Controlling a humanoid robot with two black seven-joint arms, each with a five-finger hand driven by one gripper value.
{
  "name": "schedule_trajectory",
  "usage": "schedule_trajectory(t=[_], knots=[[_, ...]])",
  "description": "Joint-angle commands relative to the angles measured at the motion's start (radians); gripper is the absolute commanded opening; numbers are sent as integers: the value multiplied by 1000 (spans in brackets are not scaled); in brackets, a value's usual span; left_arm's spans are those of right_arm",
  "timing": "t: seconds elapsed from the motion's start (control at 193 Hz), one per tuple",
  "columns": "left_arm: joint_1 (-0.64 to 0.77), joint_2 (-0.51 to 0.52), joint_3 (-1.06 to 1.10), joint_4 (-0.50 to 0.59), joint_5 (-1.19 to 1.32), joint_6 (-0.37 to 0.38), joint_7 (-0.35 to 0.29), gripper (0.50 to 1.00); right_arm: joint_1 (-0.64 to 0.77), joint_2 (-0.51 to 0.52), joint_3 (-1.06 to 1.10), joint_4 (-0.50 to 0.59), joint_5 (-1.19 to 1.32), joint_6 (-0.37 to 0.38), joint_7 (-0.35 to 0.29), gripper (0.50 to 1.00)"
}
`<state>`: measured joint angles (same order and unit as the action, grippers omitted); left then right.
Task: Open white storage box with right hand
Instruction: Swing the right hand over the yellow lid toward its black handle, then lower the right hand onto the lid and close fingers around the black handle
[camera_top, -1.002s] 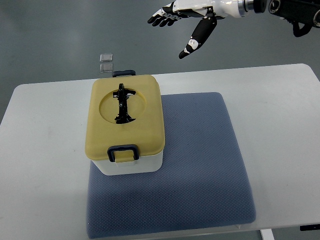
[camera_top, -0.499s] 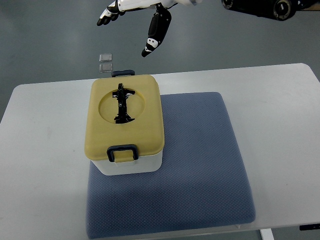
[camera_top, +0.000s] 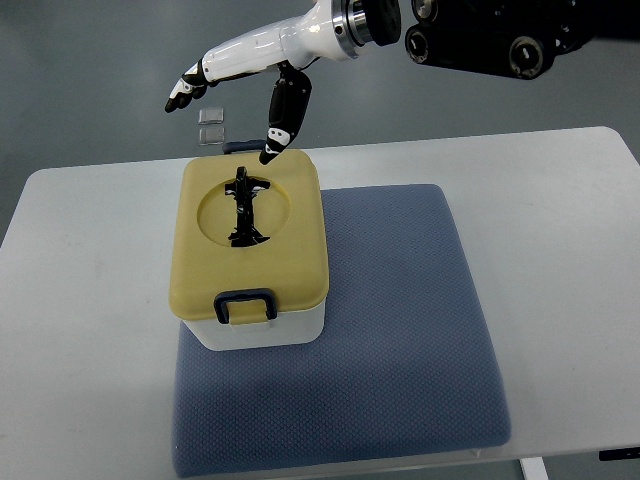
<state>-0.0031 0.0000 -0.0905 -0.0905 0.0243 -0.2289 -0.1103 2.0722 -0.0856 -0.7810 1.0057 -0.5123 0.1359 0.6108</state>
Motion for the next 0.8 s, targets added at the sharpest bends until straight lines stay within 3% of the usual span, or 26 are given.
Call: schedule_trajectory(t=[0.0, 0.54, 0.685, 0.795], knots=[[0, 0, 0, 0, 0, 0, 0, 1000, 23, 10, 0, 17, -12, -16, 0, 909], [0, 0, 0, 0, 0, 0, 0, 1000, -7, 4, 75, 21, -193, -9, 0, 913], [0, 0, 0, 0, 0, 0, 0, 1000, -40, 12, 108, 19, -273, -25, 0, 913], [0, 0, 0, 0, 0, 0, 0, 1000, -58, 15, 114, 19, -347, -85, 0, 913]])
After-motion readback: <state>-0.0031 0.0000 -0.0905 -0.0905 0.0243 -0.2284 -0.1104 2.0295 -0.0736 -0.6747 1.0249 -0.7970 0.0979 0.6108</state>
